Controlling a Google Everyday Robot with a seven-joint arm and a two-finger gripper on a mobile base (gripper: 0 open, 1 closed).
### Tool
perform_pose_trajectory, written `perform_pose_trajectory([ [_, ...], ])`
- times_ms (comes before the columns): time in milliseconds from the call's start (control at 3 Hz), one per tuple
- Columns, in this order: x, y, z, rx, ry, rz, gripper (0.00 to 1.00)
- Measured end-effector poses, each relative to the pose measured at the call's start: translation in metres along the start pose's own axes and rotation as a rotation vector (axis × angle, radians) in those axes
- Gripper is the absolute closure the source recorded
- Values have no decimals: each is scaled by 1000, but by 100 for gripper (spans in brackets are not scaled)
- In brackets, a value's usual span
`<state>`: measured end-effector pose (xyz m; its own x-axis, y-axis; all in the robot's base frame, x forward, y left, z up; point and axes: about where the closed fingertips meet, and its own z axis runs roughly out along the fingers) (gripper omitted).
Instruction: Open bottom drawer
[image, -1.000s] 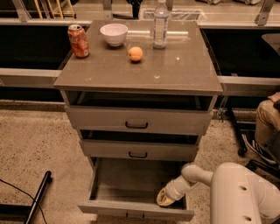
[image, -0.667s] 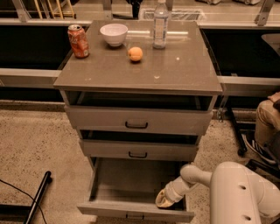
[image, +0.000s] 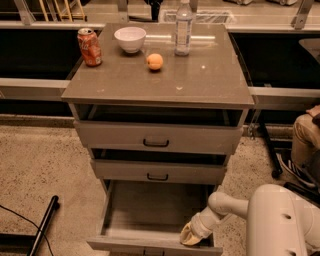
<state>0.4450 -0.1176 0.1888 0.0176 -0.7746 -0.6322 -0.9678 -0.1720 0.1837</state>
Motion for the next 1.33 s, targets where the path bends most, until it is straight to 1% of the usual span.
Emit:
perform_pose_trajectory([
  [333, -3, 24, -18, -31, 19, 14, 100],
  [667, -5, 29, -25, -30, 15, 13, 100],
  [1000, -7, 17, -29, -2, 4, -13, 100],
  [1333, -9, -13, -34, 63, 9, -49, 100],
])
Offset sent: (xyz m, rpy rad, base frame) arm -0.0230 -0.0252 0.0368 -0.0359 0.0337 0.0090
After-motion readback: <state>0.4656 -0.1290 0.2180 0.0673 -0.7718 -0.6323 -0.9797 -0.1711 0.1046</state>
